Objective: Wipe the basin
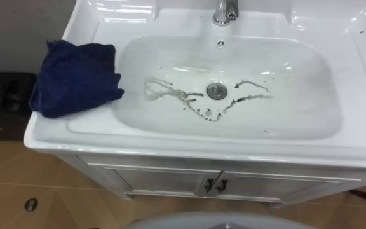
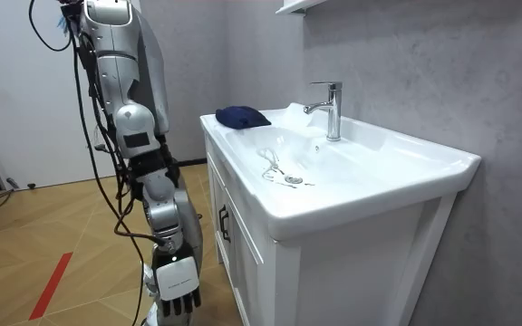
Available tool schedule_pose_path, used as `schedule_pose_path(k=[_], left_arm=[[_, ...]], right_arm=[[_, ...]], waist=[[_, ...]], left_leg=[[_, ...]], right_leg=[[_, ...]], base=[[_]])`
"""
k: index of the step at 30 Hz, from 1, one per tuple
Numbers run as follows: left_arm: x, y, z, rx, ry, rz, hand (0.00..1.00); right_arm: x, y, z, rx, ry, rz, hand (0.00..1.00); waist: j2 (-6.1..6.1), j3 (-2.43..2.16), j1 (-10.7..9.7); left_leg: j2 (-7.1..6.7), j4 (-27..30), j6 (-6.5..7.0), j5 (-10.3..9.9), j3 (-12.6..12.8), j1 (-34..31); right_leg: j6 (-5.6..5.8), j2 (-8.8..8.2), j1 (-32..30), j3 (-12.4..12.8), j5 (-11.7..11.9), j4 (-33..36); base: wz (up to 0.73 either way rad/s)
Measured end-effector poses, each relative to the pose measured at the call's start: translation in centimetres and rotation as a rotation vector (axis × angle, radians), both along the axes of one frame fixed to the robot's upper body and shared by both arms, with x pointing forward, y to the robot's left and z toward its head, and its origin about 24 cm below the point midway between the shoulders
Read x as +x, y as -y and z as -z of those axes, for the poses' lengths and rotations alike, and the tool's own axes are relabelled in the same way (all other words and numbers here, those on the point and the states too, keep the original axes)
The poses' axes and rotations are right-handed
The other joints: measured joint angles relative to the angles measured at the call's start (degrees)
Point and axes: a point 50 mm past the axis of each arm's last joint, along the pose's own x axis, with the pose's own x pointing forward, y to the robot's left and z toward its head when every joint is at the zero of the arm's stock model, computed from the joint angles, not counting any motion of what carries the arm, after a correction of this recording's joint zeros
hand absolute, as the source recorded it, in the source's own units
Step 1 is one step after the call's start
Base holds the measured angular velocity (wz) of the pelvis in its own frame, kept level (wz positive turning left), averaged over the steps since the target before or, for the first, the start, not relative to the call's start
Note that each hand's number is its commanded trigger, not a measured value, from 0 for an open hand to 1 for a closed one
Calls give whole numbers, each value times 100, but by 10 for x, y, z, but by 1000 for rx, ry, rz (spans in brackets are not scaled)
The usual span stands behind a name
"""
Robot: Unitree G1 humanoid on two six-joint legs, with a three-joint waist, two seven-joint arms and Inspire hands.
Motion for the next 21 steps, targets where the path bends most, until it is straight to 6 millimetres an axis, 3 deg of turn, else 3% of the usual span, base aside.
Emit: schedule_pose_path(k=[9,21], left_arm=[[6,1,0,-5,10,17,0],[7,3,0,2,34,-32,0]], right_arm=[[-3,-2,0,35,-53,-136,0],[0,-4,1,42,-52,-124,0]], waist=[[30,-1,36],[-14,-7,37]], left_leg=[[1,-16,-21,12,-72,-30],[-5,-9,-23,13,-86,-22]], right_leg=[[-10,18,-21,3,0,-10],[-9,21,36,-13,1,-74]], base=[[4],[0]])
